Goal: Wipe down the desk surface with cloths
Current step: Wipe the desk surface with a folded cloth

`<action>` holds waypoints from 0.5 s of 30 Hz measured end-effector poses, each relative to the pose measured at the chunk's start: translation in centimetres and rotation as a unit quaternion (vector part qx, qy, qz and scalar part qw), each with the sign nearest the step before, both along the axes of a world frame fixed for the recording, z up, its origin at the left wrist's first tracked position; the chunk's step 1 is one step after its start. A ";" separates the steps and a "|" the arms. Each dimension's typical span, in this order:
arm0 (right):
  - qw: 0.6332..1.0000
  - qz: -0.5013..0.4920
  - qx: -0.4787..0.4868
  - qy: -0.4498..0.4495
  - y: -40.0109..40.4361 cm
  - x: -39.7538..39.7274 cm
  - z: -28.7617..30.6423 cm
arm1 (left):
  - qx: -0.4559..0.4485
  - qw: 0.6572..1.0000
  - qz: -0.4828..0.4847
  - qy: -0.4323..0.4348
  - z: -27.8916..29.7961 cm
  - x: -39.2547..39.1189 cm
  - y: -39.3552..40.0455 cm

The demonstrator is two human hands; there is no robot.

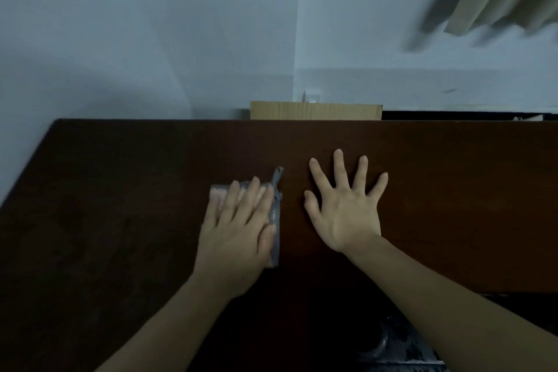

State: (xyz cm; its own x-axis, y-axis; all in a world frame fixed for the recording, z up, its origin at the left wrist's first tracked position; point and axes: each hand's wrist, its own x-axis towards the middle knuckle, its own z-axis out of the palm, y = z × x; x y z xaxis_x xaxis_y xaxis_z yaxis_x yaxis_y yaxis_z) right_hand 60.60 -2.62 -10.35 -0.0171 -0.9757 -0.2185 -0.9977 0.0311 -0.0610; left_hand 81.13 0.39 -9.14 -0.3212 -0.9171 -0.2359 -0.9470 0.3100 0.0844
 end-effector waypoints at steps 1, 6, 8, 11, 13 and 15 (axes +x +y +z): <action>1.000 0.001 0.000 0.000 0.0 0.0 0.0 | 0.004 1.000 -0.020 -0.003 0.1 -0.1 1.7; 1.000 0.006 -0.002 -0.004 0.0 0.2 0.4 | 0.042 0.998 -0.044 0.006 0.1 1.2 3.7; 1.000 0.008 0.002 -0.012 -0.1 0.1 0.5 | 0.012 1.000 -0.015 -0.007 0.0 1.2 1.4; 1.000 0.012 -0.003 -0.016 0.0 -0.1 0.4 | -0.012 0.996 0.088 0.012 -0.6 0.7 -2.1; 1.000 0.016 -0.009 -0.017 -0.1 -0.2 0.3 | -0.012 0.993 0.116 0.013 -1.0 0.1 -3.1; 1.000 0.018 -0.009 -0.015 -0.1 -0.3 0.3 | -0.010 0.993 0.118 0.014 -1.0 -0.3 -2.2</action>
